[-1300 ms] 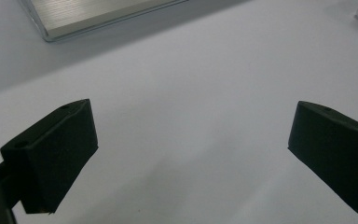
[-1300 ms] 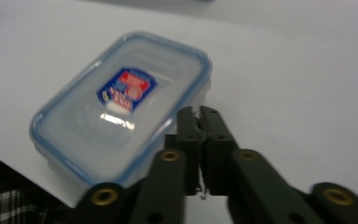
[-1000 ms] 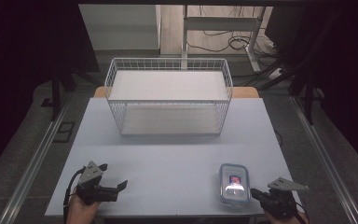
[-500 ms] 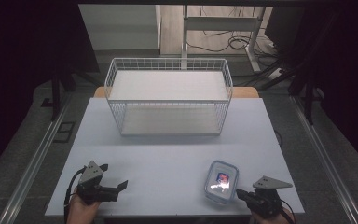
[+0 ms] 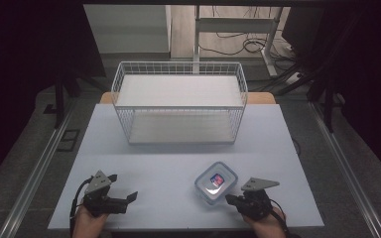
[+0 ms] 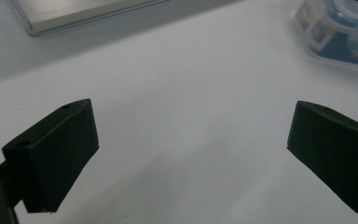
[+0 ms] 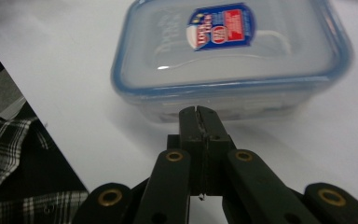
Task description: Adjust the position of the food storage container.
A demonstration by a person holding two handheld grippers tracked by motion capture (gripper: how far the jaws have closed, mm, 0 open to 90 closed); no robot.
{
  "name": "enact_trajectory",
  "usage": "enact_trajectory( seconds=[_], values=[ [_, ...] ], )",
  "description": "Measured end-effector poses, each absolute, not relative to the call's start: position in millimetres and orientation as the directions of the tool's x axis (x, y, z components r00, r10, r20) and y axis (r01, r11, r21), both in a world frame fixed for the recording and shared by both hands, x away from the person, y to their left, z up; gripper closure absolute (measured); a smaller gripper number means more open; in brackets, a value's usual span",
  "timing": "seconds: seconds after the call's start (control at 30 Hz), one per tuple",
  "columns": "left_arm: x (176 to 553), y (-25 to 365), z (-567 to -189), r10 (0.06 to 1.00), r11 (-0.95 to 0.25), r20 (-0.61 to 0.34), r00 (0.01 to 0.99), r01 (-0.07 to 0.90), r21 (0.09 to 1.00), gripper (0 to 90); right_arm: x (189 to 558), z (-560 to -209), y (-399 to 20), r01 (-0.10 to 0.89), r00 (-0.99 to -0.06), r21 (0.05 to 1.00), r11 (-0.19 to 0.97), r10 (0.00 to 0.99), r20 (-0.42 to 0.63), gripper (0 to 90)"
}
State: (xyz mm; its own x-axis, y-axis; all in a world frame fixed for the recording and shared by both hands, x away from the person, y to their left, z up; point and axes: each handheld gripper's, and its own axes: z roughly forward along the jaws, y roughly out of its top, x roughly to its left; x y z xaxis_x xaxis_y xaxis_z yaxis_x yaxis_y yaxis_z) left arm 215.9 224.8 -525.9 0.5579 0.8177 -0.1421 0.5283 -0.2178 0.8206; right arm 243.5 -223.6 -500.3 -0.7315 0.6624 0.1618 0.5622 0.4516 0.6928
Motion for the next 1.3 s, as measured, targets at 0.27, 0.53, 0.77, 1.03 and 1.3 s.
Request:
enact_trajectory(
  seconds=[0.27, 0.53, 0.77, 1.03, 1.3],
  values=[
    [216, 225, -526, 0.815, -0.215, -0.15, 0.559, 0.533, 0.818, 1.5, 270, -503, -173, 0.502, -0.79, 0.694, 0.516, 0.601, 0.125, 89.4],
    [217, 225, -526, 0.814, -0.213, -0.154, 0.559, 0.535, 0.817, 1.7, 275, -481, -176, 0.46, -0.782, 0.735, 0.498, 0.619, 0.07, 89.3],
    [229, 213, -523, 0.814, -0.218, -0.149, 0.561, 0.533, 0.817, 2.0, 323, -471, -212, 0.507, -0.67, 0.757, 0.414, 0.741, 0.044, 89.3],
    [274, 179, -522, 0.768, -0.232, -0.178, 0.615, 0.526, 0.819, 20.1, 359, -500, -216, 0.608, -0.631, 0.705, 0.364, 0.76, 0.152, 89.2],
    [292, 152, -519, 0.68, -0.247, -0.254, 0.688, 0.541, 0.804, 67.9, 344, -502, -194, 0.58, -0.683, 0.696, 0.424, 0.718, 0.132, 89.3]
  ],
)
